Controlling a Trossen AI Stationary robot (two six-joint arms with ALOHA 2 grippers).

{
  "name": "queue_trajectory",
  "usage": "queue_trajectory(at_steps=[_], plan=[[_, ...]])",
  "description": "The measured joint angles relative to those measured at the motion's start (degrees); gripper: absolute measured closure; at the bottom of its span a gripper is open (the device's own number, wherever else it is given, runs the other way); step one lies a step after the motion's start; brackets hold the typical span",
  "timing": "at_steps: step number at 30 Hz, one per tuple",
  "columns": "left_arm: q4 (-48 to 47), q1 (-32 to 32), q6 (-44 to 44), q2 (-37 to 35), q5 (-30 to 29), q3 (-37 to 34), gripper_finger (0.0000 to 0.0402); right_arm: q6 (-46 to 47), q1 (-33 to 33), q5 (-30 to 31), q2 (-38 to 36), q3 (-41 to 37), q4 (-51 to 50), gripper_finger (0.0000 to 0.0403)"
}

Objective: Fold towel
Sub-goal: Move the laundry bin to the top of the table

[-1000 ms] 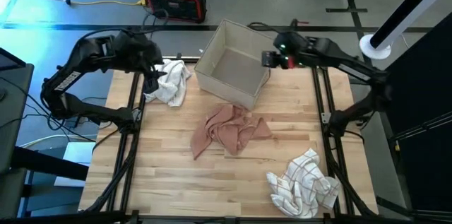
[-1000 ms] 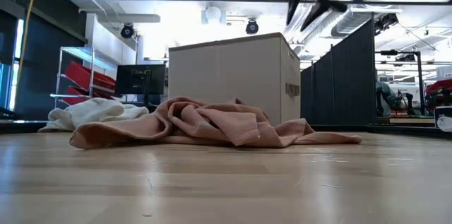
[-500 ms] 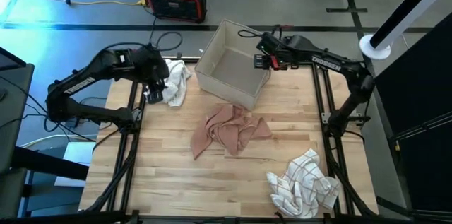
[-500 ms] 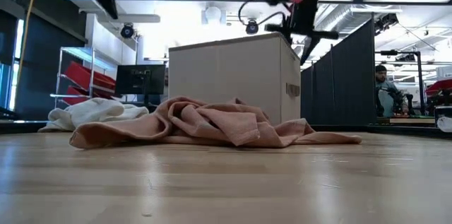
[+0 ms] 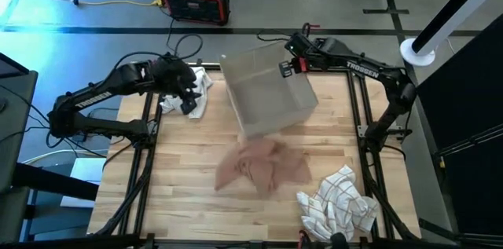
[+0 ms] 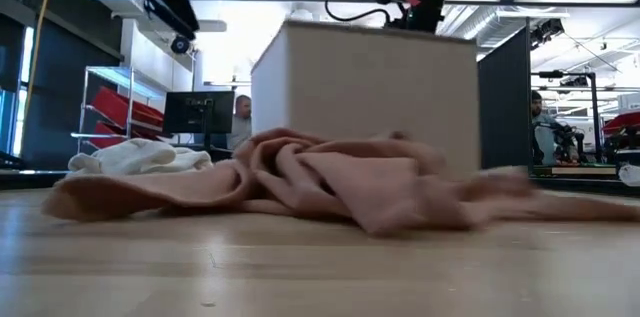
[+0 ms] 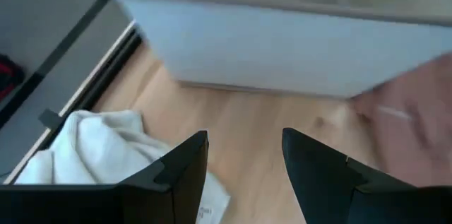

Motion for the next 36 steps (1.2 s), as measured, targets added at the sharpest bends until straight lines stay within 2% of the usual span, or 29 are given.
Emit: queue_trajectory(at_steps=[3,7,13,18,24,36], plan=[[5.6,0.0,-2.8,0.0,-2.9,-2.4,0.0227,1.6,-2.2,0.5,0.3,0.0,3.0,0.0402],[7.2,0.0,-6.7,0.6,-5.1,-4.6,0.0227,3.1,-4.8,1.6,0.5,0.0,6.9,0.0402],[7.3,-0.3,-11.1,0.6,-4.9,-8.2,0.0227,1.7,-4.1,-2.8,-0.8,0.0,17.5,0.0402],[7.6,-1.7,-14.2,0.5,-5.6,-10.4,0.0227,7.1,-2.9,1.5,-1.4,0.0,15.7,0.0403],[8.8,-4.1,-12.7,0.5,-7.5,-11.5,0.0227,12.3,-3.8,8.3,1.3,0.0,13.2,0.0403],[8.7,-7.2,-11.3,0.5,-8.6,-11.5,0.0227,17.9,-4.5,5.2,5.1,0.0,15.2,0.0403]])
